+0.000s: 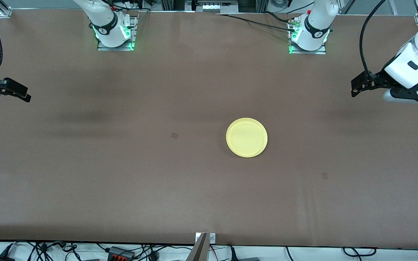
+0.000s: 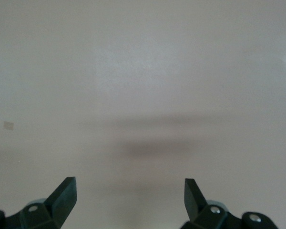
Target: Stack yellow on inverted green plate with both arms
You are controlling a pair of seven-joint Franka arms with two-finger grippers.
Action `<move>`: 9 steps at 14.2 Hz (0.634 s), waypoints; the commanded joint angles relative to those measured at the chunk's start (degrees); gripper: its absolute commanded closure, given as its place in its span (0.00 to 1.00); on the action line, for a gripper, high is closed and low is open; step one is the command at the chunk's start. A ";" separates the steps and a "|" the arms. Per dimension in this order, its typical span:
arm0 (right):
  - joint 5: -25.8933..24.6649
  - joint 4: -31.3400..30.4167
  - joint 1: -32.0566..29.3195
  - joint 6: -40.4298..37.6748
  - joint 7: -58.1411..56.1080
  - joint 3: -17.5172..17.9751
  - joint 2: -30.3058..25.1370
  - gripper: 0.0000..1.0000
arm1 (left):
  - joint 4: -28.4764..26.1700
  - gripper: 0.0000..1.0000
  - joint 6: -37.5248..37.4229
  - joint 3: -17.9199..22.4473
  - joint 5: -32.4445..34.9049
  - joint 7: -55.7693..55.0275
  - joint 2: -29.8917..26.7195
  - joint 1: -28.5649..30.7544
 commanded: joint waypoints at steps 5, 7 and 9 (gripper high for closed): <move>-1.03 -7.46 -1.08 3.95 0.08 1.31 -5.83 0.00 | 1.53 0.00 -1.49 -0.18 0.40 0.96 0.46 0.35; -0.95 -7.11 -1.08 4.03 0.17 1.31 -5.39 0.00 | 1.53 0.00 -1.49 -0.18 0.40 0.96 0.46 0.35; -0.95 -6.67 -1.17 4.21 0.26 1.31 -5.47 0.00 | 1.53 0.00 -1.49 -0.18 0.40 0.96 0.46 0.35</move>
